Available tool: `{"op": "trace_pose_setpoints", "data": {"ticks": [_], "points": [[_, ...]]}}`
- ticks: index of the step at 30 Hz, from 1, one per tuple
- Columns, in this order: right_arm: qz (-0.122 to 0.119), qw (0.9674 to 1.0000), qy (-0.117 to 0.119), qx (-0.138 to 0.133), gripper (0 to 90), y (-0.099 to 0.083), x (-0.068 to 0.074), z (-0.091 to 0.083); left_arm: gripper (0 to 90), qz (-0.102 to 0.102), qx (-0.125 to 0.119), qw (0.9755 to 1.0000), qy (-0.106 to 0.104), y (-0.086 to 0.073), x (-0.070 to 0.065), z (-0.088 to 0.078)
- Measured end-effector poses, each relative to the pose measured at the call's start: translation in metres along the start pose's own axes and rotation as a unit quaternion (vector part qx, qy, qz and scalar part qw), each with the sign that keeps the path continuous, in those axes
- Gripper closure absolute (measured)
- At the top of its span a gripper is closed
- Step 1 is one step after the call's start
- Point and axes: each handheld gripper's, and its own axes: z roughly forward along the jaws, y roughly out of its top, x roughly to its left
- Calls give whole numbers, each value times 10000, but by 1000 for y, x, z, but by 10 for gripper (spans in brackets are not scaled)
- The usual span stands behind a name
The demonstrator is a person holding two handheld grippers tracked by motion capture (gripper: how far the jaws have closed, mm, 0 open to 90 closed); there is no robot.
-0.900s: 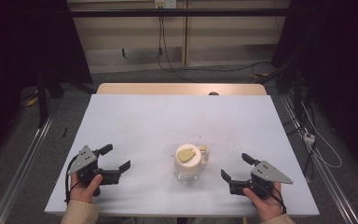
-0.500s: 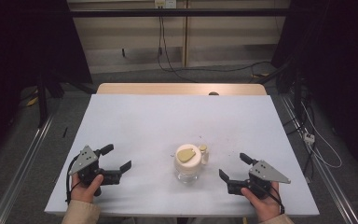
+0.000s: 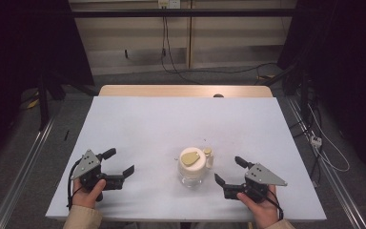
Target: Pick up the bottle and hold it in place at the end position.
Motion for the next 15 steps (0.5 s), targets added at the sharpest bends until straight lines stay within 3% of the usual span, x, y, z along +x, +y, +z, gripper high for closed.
{"op": "trace_pose_setpoints", "data": {"ticks": [15], "points": [[-23, 9998, 221, -10, 82, 4, 17, 15, 38, 35, 60, 10000, -17, 0, -1, 2]]}}
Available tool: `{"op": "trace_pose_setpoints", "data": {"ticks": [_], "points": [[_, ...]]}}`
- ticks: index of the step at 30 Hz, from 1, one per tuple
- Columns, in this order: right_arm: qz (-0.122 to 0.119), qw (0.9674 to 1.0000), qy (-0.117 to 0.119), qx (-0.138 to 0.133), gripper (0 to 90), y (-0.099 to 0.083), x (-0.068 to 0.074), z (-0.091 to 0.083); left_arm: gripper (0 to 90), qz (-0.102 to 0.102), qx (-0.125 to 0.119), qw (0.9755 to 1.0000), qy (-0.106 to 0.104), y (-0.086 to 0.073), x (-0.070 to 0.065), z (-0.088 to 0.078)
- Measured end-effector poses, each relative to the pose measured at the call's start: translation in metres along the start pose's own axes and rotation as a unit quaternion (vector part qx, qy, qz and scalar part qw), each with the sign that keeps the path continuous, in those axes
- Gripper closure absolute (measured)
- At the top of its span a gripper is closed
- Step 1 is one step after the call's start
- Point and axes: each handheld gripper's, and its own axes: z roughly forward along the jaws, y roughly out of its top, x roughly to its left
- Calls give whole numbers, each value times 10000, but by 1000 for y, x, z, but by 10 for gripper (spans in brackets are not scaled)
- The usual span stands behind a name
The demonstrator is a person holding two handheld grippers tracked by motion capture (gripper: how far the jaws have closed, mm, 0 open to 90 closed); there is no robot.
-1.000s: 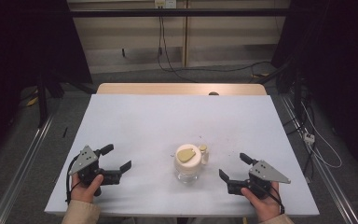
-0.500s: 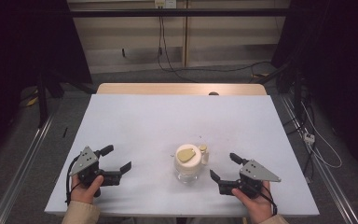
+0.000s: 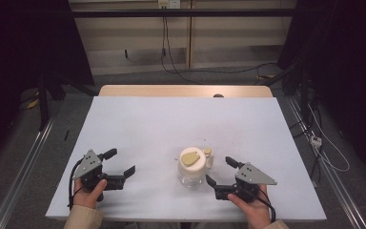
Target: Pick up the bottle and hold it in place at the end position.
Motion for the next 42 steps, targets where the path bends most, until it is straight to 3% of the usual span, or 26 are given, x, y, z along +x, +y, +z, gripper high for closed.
{"op": "trace_pose_setpoints", "data": {"ticks": [18, 24, 42], "points": [[95, 9992, 375, -2, 113, 4, 16, 13, 38, -4, 0, 10000, 5, 0, 0, 1], [-5, 9987, 498, 48, 114, 6, 26, 18, 39, -6, 8, 10000, 6, 0, 0, 1], [139, 9990, 319, 272, 76, 5, 36, 46, 39, 13, 53, 10000, -22, -1, 0, 3]]}}
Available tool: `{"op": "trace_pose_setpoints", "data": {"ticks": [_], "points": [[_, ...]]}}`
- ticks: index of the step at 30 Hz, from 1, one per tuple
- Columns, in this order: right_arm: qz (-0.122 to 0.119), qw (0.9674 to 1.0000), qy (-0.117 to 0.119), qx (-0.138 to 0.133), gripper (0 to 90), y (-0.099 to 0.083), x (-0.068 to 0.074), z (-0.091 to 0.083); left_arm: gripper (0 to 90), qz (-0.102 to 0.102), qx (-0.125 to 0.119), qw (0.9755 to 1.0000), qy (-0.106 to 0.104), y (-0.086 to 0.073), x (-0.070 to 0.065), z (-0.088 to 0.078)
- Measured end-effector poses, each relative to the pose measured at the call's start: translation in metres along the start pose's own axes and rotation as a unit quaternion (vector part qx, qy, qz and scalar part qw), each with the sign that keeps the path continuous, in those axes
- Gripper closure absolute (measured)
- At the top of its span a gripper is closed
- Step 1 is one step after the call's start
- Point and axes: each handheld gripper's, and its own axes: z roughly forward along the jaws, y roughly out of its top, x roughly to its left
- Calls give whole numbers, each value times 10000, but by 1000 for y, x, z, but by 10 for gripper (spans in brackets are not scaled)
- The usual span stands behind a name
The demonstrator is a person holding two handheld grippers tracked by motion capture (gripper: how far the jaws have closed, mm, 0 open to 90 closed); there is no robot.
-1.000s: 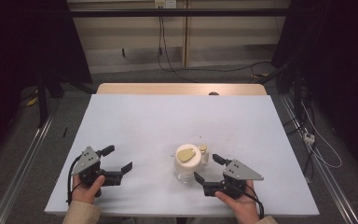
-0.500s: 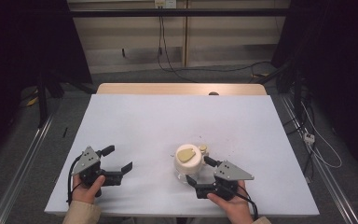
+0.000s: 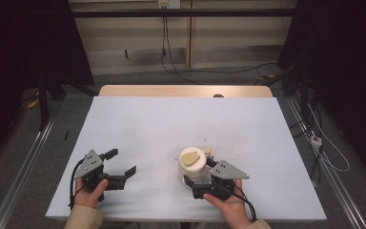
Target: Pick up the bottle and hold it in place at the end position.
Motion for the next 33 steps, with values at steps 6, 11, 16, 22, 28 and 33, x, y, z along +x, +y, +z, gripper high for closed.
{"op": "trace_pose_setpoints", "data": {"ticks": [6, 11, 16, 22, 28, 33], "points": [[62, 10000, -59, 20, 54, 1, 1, 8, 39, 0, 9, 10000, -2, 0, 0, 1], [85, 9999, -100, 35, 46, 2, 2, 14, 39, 0, 10, 10000, -1, 0, 0, 1], [117, 9999, -122, -2, 41, 3, 3, 19, 39, -9, 14, 10000, -8, 0, 0, 1], [169, 9998, -110, 6, 52, 5, 2, 22, 38, 41, 48, 10000, -10, -1, 0, 1], [207, 9998, -73, -1, 58, 7, 1, 23, 39, 44, 47, 10000, -6, 0, 0, 2], [278, 9996, -14, -38, 61, 8, -2, 23, 39, 43, 51, 10000, -14, -1, 0, 1]]}}
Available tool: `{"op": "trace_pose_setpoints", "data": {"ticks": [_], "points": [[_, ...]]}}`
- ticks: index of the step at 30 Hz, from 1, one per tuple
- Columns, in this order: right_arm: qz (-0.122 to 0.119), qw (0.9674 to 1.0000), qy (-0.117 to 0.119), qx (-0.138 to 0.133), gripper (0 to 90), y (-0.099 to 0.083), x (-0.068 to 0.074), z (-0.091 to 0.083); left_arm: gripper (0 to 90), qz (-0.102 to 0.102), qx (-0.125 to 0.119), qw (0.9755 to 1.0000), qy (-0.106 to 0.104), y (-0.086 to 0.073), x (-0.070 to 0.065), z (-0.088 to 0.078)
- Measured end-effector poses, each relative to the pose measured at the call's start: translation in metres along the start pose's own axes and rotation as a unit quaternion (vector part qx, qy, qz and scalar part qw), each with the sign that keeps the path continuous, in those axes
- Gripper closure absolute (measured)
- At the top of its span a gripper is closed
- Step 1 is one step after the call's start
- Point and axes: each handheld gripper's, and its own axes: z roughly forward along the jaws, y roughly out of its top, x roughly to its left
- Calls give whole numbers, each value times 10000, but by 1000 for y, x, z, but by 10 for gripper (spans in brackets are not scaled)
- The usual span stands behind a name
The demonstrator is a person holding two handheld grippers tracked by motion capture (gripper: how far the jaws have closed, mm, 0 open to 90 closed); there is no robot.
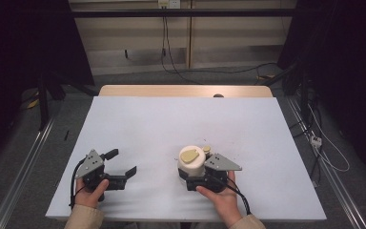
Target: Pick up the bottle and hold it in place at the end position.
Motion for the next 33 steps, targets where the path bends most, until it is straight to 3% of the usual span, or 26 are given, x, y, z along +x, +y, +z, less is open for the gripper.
{"op": "trace_pose_setpoints", "data": {"ticks": [12, 33], "points": [[-72, 9999, 13, -99, 69, 5, -7, 4, 39, -1, -6, 10000, -1, 0, 0, 0], [29, 9989, -42, -470, 73, 18, -20, 12, 38, -79, -44, 10000, -7, 0, 0, 0]]}}
